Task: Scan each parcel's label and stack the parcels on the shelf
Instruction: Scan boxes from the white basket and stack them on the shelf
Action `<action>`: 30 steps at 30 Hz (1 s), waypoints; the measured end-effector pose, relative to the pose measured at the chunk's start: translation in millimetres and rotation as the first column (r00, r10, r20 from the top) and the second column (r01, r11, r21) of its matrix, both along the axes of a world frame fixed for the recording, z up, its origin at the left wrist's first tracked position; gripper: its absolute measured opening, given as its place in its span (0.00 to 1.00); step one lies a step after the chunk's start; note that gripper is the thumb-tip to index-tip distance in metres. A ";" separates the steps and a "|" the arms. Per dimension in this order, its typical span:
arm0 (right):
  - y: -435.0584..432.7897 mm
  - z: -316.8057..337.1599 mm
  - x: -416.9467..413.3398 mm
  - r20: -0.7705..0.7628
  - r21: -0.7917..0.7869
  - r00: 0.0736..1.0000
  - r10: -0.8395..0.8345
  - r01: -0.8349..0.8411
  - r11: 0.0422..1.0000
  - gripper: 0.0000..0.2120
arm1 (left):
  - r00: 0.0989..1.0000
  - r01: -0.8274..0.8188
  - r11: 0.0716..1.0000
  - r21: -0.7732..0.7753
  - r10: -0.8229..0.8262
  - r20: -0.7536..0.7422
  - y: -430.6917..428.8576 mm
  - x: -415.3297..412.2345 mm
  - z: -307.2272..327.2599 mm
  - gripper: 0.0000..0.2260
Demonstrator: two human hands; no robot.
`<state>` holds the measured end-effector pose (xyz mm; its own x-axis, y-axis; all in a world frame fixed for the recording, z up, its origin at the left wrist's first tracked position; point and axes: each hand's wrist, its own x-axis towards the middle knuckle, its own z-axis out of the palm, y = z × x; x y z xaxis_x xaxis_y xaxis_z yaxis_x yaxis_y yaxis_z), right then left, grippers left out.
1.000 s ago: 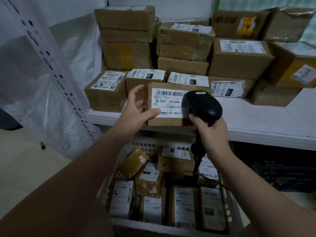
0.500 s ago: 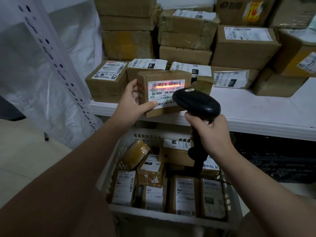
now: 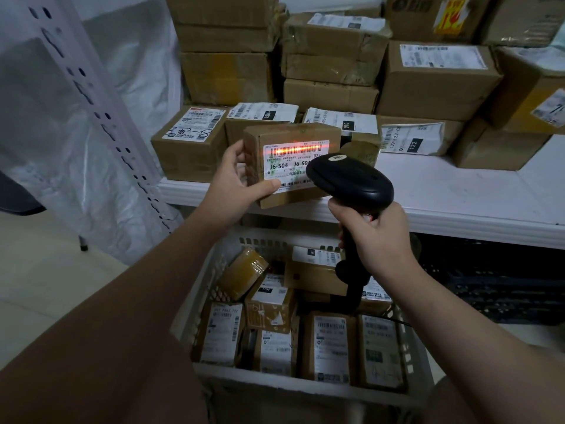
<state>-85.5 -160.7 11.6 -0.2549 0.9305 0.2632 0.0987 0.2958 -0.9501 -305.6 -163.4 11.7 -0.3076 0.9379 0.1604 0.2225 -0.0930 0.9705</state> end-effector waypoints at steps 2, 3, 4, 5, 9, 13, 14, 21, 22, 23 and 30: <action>-1.5 -0.3 -0.1 0.004 0.000 1.000 0.002 -0.002 1.000 0.04 | 1.000 -0.001 1.000 0.006 0.001 -0.002 0.4 -0.1 -0.7 0.36; -2.6 -1.1 -0.3 -0.005 -0.006 1.000 0.005 -0.005 1.000 0.03 | 1.000 0.000 1.000 0.007 0.000 -0.002 0.6 -0.4 -1.2 0.36; -4.5 -1.6 -0.5 -0.017 -0.014 1.000 0.006 -0.007 1.000 0.03 | 1.000 0.002 1.000 0.006 -0.002 -0.004 0.6 -0.8 -1.5 0.37; -6.5 -1.8 -0.6 -0.024 -0.020 1.000 0.004 -0.005 1.000 0.03 | 1.000 0.006 1.000 0.007 -0.006 -0.004 0.6 -1.1 -1.5 0.37; -13.2 0.7 1.7 -0.016 -0.025 1.000 -0.013 0.013 1.000 0.07 | 1.000 0.016 1.000 0.000 -0.016 0.012 0.9 -2.4 -2.7 0.37; -19.1 4.3 11.1 -0.015 -0.031 0.999 -0.035 0.035 0.999 0.10 | 1.000 0.020 1.000 -0.017 -0.020 0.001 0.2 -7.3 -7.6 0.41; -21.0 4.9 13.5 -0.017 -0.032 0.999 -0.043 0.043 0.999 0.09 | 1.000 0.020 1.000 -0.020 -0.020 0.002 0.1 -7.8 -9.0 0.41; -31.8 7.8 24.6 0.001 -0.067 0.998 -0.068 0.068 0.995 0.15 | 1.000 0.010 1.000 -0.008 -0.009 0.014 -2.2 -8.6 -13.1 0.39; -32.9 8.6 25.5 0.011 -0.070 0.998 -0.065 0.065 0.995 0.14 | 1.000 0.012 1.000 -0.011 -0.012 0.016 -2.4 -8.7 -13.5 0.39; -33.5 8.8 26.7 0.022 -0.069 0.998 -0.062 0.064 0.996 0.12 | 1.000 0.011 1.000 -0.013 -0.011 0.020 -2.7 -8.4 -13.8 0.39; -40.3 9.0 31.1 0.042 -0.036 0.999 -0.033 0.035 0.999 0.26 | 0.999 0.009 1.000 -0.013 -0.009 0.037 -3.5 -5.5 -15.1 0.39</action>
